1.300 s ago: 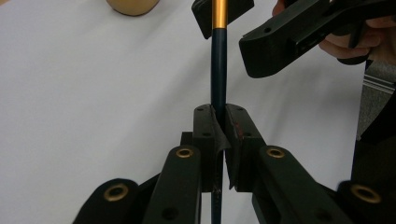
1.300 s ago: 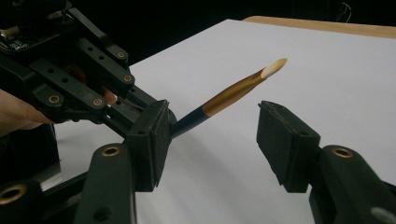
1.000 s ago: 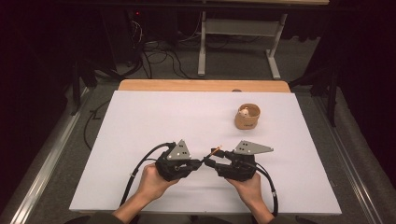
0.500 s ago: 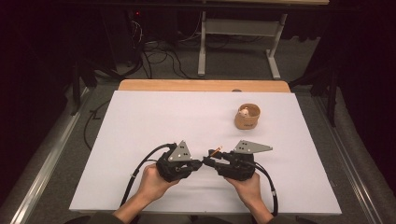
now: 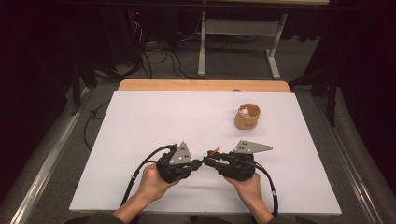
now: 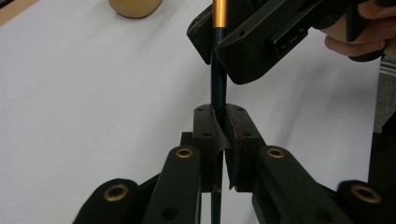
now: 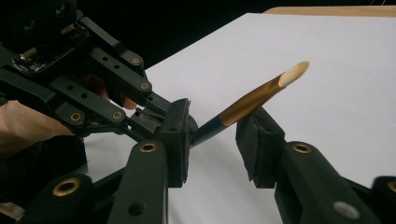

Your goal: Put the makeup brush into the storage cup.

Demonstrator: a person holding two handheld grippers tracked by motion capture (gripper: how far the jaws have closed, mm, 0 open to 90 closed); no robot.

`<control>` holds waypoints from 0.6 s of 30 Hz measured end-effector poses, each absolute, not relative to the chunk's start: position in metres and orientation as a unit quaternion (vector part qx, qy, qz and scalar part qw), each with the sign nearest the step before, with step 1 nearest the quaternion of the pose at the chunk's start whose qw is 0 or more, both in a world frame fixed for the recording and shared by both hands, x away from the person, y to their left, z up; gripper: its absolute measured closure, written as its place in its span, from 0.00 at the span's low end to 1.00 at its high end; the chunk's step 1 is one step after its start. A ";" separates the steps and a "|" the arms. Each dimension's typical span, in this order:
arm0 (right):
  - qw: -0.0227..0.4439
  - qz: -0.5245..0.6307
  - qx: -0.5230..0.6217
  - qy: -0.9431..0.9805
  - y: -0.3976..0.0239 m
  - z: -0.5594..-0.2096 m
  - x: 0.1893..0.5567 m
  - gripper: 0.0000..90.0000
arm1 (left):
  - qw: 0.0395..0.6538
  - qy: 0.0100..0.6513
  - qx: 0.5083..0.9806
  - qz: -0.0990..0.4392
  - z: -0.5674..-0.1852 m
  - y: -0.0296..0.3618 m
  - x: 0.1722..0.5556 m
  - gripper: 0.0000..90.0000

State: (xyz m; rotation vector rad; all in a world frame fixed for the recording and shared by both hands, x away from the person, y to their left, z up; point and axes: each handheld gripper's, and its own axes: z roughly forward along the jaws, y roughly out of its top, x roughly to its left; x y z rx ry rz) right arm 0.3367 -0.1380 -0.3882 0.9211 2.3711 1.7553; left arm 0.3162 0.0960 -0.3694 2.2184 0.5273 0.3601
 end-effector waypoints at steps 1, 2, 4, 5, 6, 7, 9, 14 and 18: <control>0.024 0.569 0.297 0.767 -0.138 -0.388 0.337 0.76 | 0.400 0.205 0.880 0.153 -0.370 0.095 0.315 0.93; 0.024 0.569 0.297 0.767 -0.138 -0.388 0.337 0.76 | 0.400 0.205 0.880 0.153 -0.370 0.095 0.315 0.93; 0.022 0.569 0.296 0.767 -0.138 -0.388 0.337 0.77 | 0.392 0.197 0.883 0.167 -0.369 0.093 0.313 0.93; 0.021 0.568 0.296 0.767 -0.138 -0.388 0.337 0.78 | 0.392 0.195 0.883 0.171 -0.369 0.093 0.312 0.93; 0.021 0.568 0.296 0.768 -0.138 -0.389 0.337 0.78 | 0.392 0.195 0.883 0.171 -0.369 0.093 0.312 0.93; 0.021 0.569 0.296 0.767 -0.138 -0.389 0.337 0.78 | 0.390 0.192 0.883 0.176 -0.369 0.092 0.312 0.93; 0.021 0.569 0.295 0.767 -0.138 -0.389 0.337 0.79 | 0.389 0.191 0.884 0.178 -0.369 0.092 0.311 0.93; 0.017 0.568 0.298 0.767 -0.138 -0.389 0.337 0.81 | 0.389 0.189 0.884 0.180 -0.369 0.092 0.311 0.93; 0.016 0.569 0.296 0.767 -0.138 -0.389 0.338 0.83 | 0.389 0.188 0.883 0.181 -0.369 0.092 0.311 0.93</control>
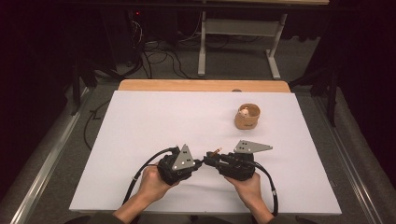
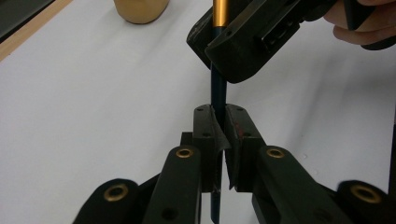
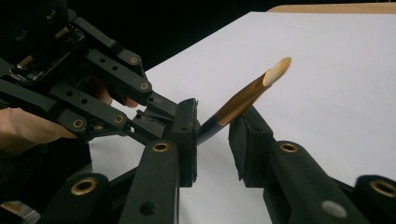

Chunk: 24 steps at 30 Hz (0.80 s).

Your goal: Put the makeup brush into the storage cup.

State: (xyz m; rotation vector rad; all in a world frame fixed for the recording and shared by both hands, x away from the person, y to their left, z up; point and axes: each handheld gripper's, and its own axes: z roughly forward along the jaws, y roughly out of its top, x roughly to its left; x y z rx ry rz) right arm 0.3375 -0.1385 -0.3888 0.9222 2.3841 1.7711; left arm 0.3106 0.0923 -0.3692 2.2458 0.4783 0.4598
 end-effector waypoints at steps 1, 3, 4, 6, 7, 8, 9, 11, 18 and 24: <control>0.017 0.570 0.296 0.767 -0.139 -0.389 0.338 0.83 | 0.389 0.187 0.884 0.182 -0.369 0.092 0.310 0.93; 0.017 0.570 0.295 0.767 -0.139 -0.389 0.338 0.84 | 0.388 0.187 0.884 0.182 -0.369 0.092 0.310 0.93; 0.017 0.570 0.295 0.767 -0.139 -0.389 0.338 0.84 | 0.388 0.187 0.884 0.182 -0.369 0.092 0.310 0.93; 0.015 0.570 0.295 0.767 -0.139 -0.389 0.338 0.85 | 0.389 0.186 0.883 0.183 -0.369 0.092 0.310 0.93; 0.015 0.571 0.294 0.767 -0.139 -0.389 0.338 0.85 | 0.389 0.186 0.884 0.183 -0.369 0.092 0.310 0.93; 0.015 0.571 0.294 0.767 -0.139 -0.389 0.338 0.85 | 0.389 0.186 0.884 0.183 -0.369 0.092 0.310 0.93; 0.013 0.571 0.294 0.766 -0.139 -0.389 0.338 0.86 | 0.390 0.186 0.883 0.183 -0.369 0.092 0.310 0.93; 0.012 0.571 0.294 0.766 -0.139 -0.389 0.338 0.86 | 0.391 0.186 0.882 0.183 -0.369 0.092 0.310 0.93; 0.010 0.572 0.295 0.765 -0.139 -0.390 0.338 0.87 | 0.391 0.186 0.883 0.183 -0.369 0.092 0.310 0.93; 0.005 0.573 0.295 0.765 -0.139 -0.390 0.338 0.88 | 0.391 0.185 0.883 0.184 -0.369 0.092 0.310 0.93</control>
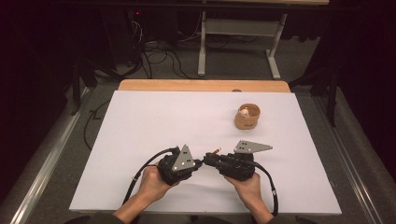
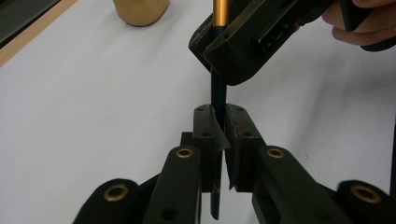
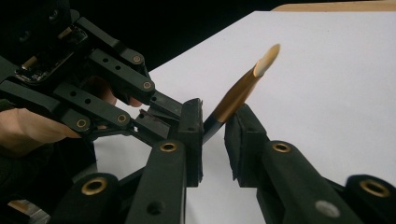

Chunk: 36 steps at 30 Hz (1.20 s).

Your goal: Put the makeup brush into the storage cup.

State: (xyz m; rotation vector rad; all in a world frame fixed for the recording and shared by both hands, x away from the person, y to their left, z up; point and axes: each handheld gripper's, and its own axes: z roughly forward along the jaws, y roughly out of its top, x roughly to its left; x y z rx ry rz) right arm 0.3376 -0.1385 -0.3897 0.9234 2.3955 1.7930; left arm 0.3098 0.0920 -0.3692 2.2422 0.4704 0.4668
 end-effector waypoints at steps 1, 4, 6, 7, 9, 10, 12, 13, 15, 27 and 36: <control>0.005 0.572 0.295 0.765 -0.139 -0.390 0.338 0.88 | 0.391 0.185 0.882 0.184 -0.369 0.092 0.310 0.93; 0.006 0.574 0.294 0.764 -0.138 -0.390 0.337 0.89 | 0.392 0.185 0.882 0.183 -0.369 0.092 0.310 0.93; 0.008 0.575 0.292 0.764 -0.138 -0.390 0.337 0.89 | 0.392 0.185 0.882 0.184 -0.369 0.092 0.310 0.93; 0.008 0.577 0.290 0.764 -0.138 -0.390 0.337 0.89 | 0.392 0.185 0.882 0.184 -0.369 0.092 0.310 0.93; 0.008 0.577 0.290 0.763 -0.138 -0.390 0.337 0.90 | 0.393 0.184 0.882 0.184 -0.369 0.092 0.310 0.93; 0.008 0.577 0.290 0.763 -0.138 -0.390 0.337 0.90 | 0.393 0.184 0.882 0.184 -0.369 0.092 0.310 0.93; 0.008 0.578 0.289 0.763 -0.138 -0.390 0.337 0.90 | 0.393 0.184 0.882 0.184 -0.369 0.092 0.309 0.93; 0.008 0.579 0.289 0.762 -0.138 -0.390 0.337 0.90 | 0.393 0.184 0.882 0.185 -0.369 0.092 0.310 0.93; 0.007 0.579 0.289 0.762 -0.138 -0.390 0.337 0.90 | 0.393 0.184 0.882 0.185 -0.369 0.092 0.309 0.93; -0.001 0.581 0.287 0.762 -0.138 -0.390 0.337 0.94 | 0.393 0.182 0.883 0.182 -0.370 0.091 0.309 0.93; 0.005 0.582 0.288 0.761 -0.140 -0.387 0.335 0.95 | 0.411 0.178 0.877 0.175 -0.368 0.093 0.308 0.91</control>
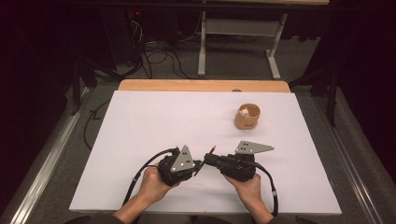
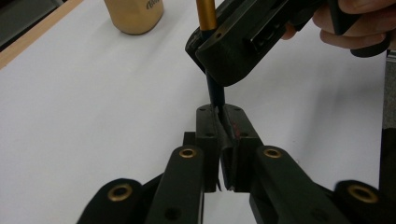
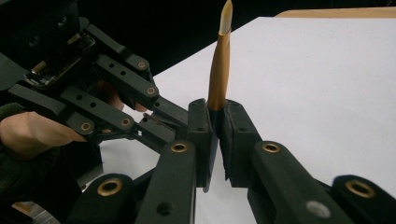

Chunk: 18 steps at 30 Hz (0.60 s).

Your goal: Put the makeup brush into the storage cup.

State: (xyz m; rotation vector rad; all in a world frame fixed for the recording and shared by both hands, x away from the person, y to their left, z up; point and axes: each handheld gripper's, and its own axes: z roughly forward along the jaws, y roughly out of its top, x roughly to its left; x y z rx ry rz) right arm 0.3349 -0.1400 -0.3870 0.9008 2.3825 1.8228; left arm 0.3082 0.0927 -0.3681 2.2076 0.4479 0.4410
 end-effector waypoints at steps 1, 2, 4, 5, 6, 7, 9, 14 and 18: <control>0.007 0.581 0.286 0.762 -0.141 -0.387 0.335 0.95 | 0.414 0.182 0.876 0.169 -0.368 0.093 0.309 0.88; 0.007 0.581 0.286 0.762 -0.141 -0.387 0.335 0.95 | 0.414 0.182 0.876 0.169 -0.368 0.093 0.309 0.86; 0.008 0.582 0.285 0.761 -0.141 -0.386 0.335 0.95 | 0.416 0.185 0.874 0.169 -0.367 0.094 0.309 0.82; 0.008 0.582 0.285 0.761 -0.141 -0.386 0.335 0.95 | 0.419 0.187 0.873 0.167 -0.367 0.095 0.309 0.78; 0.009 0.582 0.285 0.761 -0.142 -0.386 0.335 0.95 | 0.422 0.190 0.871 0.165 -0.366 0.095 0.310 0.74; 0.009 0.582 0.286 0.761 -0.142 -0.385 0.335 0.95 | 0.428 0.197 0.867 0.161 -0.366 0.096 0.310 0.70; 0.011 0.582 0.285 0.762 -0.142 -0.385 0.334 0.95 | 0.432 0.201 0.864 0.159 -0.365 0.097 0.310 0.63; 0.017 0.580 0.284 0.763 -0.144 -0.383 0.333 0.95 | 0.442 0.211 0.857 0.160 -0.365 0.099 0.310 0.56; 0.022 0.579 0.285 0.764 -0.148 -0.381 0.333 0.95 | 0.447 0.219 0.854 0.155 -0.365 0.100 0.311 0.50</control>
